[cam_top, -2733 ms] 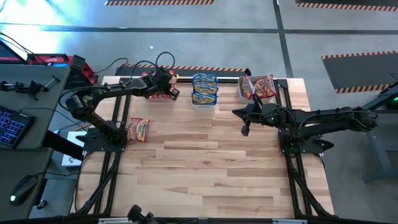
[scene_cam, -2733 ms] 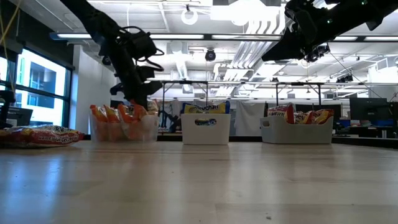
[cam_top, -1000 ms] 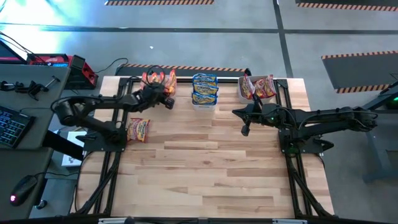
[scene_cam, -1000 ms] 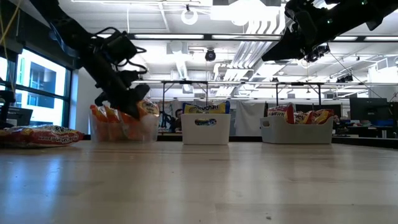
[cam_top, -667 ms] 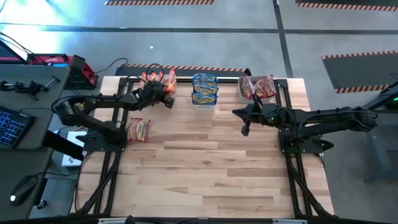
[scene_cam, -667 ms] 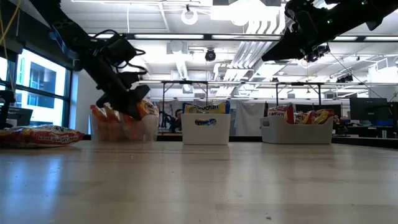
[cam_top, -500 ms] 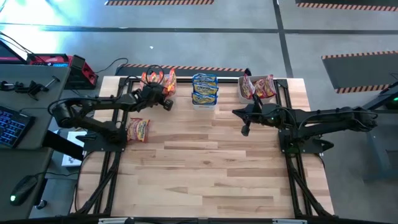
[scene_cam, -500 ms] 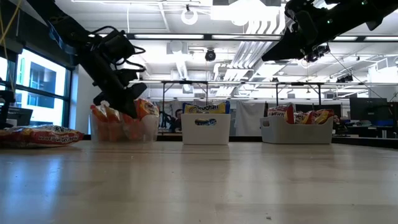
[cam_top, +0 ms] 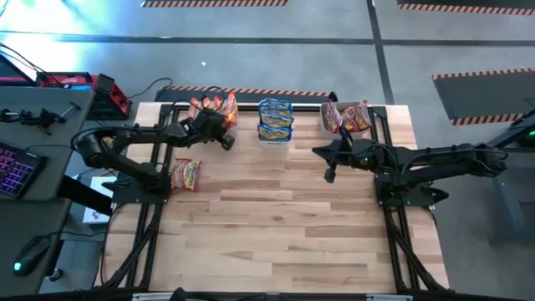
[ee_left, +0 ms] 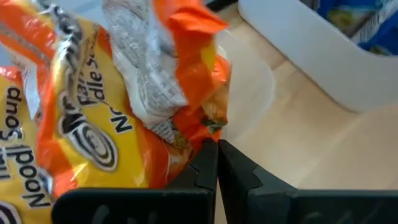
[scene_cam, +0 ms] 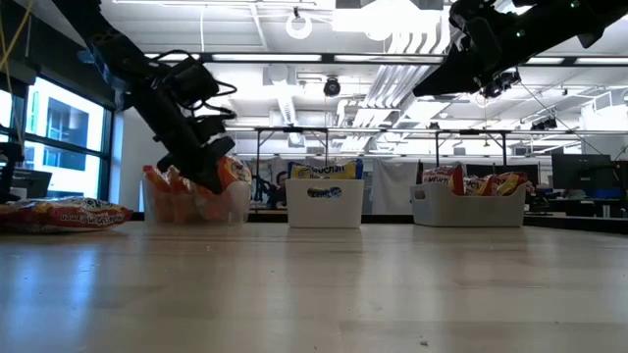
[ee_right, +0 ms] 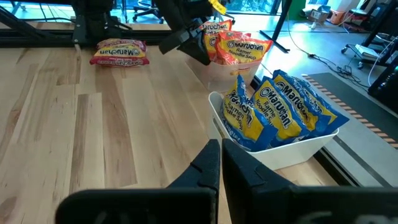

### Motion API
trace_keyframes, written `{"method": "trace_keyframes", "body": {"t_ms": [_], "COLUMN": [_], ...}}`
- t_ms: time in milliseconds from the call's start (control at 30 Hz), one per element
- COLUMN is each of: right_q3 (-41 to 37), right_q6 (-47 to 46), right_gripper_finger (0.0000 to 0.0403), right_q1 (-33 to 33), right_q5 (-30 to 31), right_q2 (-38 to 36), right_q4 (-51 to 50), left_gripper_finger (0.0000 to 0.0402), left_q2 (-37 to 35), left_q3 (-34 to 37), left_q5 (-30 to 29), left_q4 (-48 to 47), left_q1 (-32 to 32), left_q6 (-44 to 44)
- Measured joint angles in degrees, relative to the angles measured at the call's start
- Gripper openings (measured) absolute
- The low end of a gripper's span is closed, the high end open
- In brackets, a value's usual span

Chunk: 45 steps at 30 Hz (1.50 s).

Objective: Sort Maruchan noodles
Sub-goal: Put the orange noodle pack into the transparent bin

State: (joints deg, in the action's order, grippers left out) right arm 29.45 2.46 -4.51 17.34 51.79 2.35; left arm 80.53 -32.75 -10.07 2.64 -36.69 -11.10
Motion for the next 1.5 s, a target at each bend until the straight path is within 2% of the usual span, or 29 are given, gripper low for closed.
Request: {"method": "trace_keyframes", "body": {"t_ms": [133, 300, 400, 667, 933, 1067, 1333, 1500], "right_q3": [0.02, 0.0, 0.0, 0.0, 0.01, 0.01, 0.0, 0.0], "right_q6": [-0.01, 0.0, 0.0, 0.25, 0.39, 0.39, 0.43, 0.46], "right_gripper_finger": [0.0, 0.0, 0.0, 0.0, 0.0, 0.0, 0.0, 0.0], "right_q1": [0.0, 0.0, 0.0, 0.0, 0.0, 0.0, 0.0, 0.0], "right_q5": [0.0, -0.02, -0.09, -1.49, -1.49, -1.49, -1.47, -1.49], "right_q2": [0.0, 0.02, 0.02, 0.02, 0.02, 0.02, 0.02, 0.02], "right_q4": [0.02, 0.0, 0.0, 0.0, 0.0, -0.02, -0.02, 0.0], "left_gripper_finger": [0.0, 0.0, 0.0, 0.0, 0.0, 0.0, 0.0, 0.0], "left_q2": [-1.28, -2.13, -1.71, 1.57, 6.19, 5.2, -2.4, -1.03], "left_q3": [-5.33, -12.19, -14.42, -13.7, -10.31, -10.12, -11.81, -12.76], "left_q5": [-0.52, 3.45, 3.6, 3.74, 3.92, 3.58, 3.29, 3.55], "left_q4": [-6.41, -7.59, -5.15, -4.52, -3.78, -3.76, -4.63, -7.07], "left_q1": [0.87, 0.59, -0.81, -7.18, -6.44, -6.27, -7.26, -7.58], "left_q6": [3.49, 7.22, 9.16, 8.41, 8.23, 8.45, 8.7, 7.79]}}
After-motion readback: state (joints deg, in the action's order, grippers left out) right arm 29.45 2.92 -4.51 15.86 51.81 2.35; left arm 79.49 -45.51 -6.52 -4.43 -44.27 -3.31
